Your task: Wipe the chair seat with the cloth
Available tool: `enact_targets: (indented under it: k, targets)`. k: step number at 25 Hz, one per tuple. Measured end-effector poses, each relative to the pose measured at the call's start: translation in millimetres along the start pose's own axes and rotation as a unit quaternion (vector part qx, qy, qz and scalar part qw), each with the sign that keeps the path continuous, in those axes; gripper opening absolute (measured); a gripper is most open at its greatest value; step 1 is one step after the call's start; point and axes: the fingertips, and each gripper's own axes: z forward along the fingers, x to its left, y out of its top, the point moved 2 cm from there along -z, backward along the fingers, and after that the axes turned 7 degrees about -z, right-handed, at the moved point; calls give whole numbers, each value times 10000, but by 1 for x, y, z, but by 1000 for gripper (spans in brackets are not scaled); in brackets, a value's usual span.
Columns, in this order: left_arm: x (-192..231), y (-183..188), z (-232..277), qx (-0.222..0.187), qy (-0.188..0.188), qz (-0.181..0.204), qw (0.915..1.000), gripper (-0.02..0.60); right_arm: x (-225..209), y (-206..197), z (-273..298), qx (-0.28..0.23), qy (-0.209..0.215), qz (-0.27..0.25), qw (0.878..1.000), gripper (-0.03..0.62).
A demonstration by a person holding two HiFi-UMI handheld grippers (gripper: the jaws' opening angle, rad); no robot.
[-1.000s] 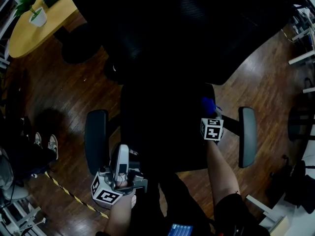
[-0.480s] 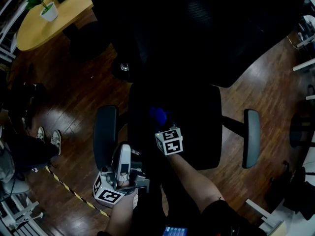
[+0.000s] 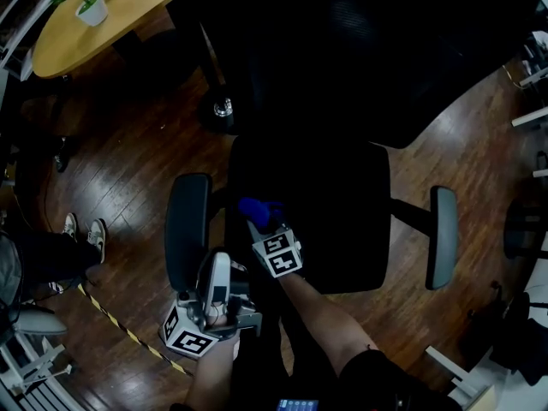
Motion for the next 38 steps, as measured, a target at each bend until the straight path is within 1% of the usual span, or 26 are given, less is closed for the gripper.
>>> enact_targets:
  k: [3,6,8,10,13,17,21,24,26,29,31,33,35,38]
  targets:
    - [0,-2,2,10,-22,-12,10000,3,-51,-25,-27,178,-504,130,9985,79]
    - [-2,-7,5,57,-60,-38,10000,3,-110,-57,-73,432,-1122,234,9925,80]
    - [-5,-12,10,103,-106,-62,9999,3,-151,-78,-112,597,-1592,303,9850,80]
    - [-7,-17,14,141,-141,-96,9998,3,-187,-95,-152,719,-2062,418,9750,80]
    - [-9,-23,18,187,-189,-144,9995,3,-225,-113,-202,794,-2577,619,9610,80]
    - [-14,-30,19,241,-243,-166,9993,3,-242,-124,-232,813,-2848,796,9518,80]
    - [-16,-30,20,238,-266,-151,9992,3,-245,-122,-233,779,-2916,753,9504,80]
    - [-16,-28,19,215,-270,-147,9993,3,-245,-120,-234,688,-2940,926,9488,80]
    - [-17,-27,19,203,-274,-142,9993,3,-236,-113,-230,571,-2833,952,9526,80]
    - [-15,-24,17,165,-256,-118,9995,3,-197,-92,-199,285,-2318,835,9688,78]
    - [-12,-21,17,125,-241,-117,9996,3,-156,-74,-165,114,-1815,745,9805,80]
    - [-10,-17,15,87,-218,-124,9996,3,-107,-53,-130,-45,-1247,686,9898,80]
    - [-9,-12,12,45,-173,-110,9998,3,-55,-36,-96,-148,-697,663,9953,80]
    - [-8,-6,9,-2,-138,-76,9999,3,16,-21,-55,-132,-13,558,9984,80]
